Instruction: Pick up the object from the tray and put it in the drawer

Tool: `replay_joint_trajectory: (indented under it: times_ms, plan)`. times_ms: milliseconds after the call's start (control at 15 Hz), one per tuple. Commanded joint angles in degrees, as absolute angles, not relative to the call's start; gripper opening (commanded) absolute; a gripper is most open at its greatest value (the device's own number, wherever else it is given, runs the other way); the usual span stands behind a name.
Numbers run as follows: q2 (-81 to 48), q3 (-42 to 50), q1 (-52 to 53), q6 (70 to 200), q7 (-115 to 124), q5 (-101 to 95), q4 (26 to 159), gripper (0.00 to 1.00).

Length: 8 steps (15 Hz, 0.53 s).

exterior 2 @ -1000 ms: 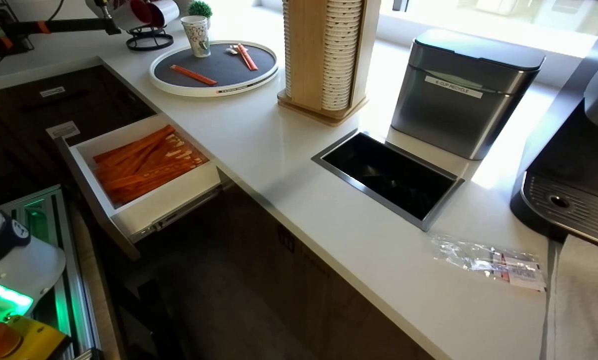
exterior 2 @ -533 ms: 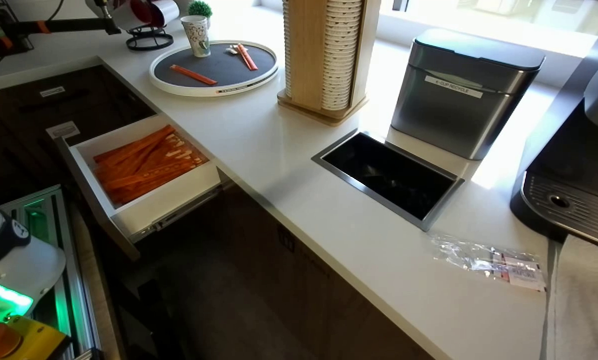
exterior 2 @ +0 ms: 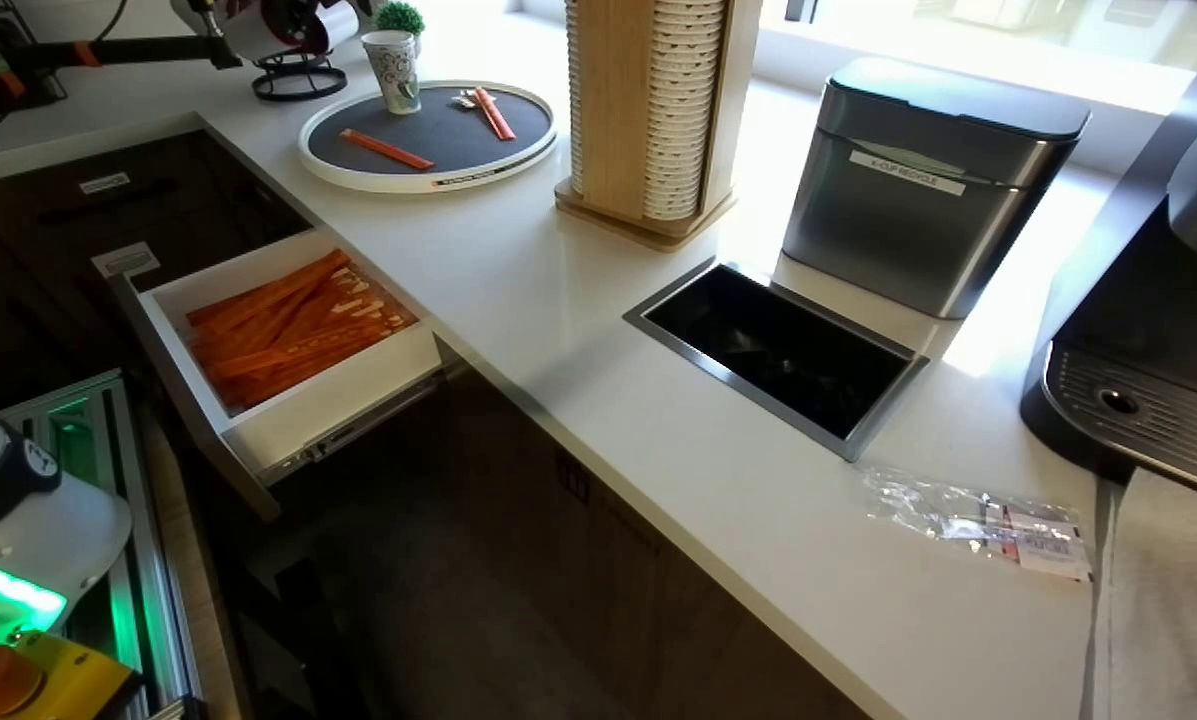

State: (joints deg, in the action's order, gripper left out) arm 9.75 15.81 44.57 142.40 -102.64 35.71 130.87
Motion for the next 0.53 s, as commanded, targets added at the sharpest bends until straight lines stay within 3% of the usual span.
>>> replay_joint_trajectory:
  times_ms: [0,467]
  plan:
    - [9.4,8.8,37.6,141.6,-103.5,37.2,130.5,1.0]
    - [2.2,-2.2,30.0,143.1,-109.1,42.6,127.1,1.0]
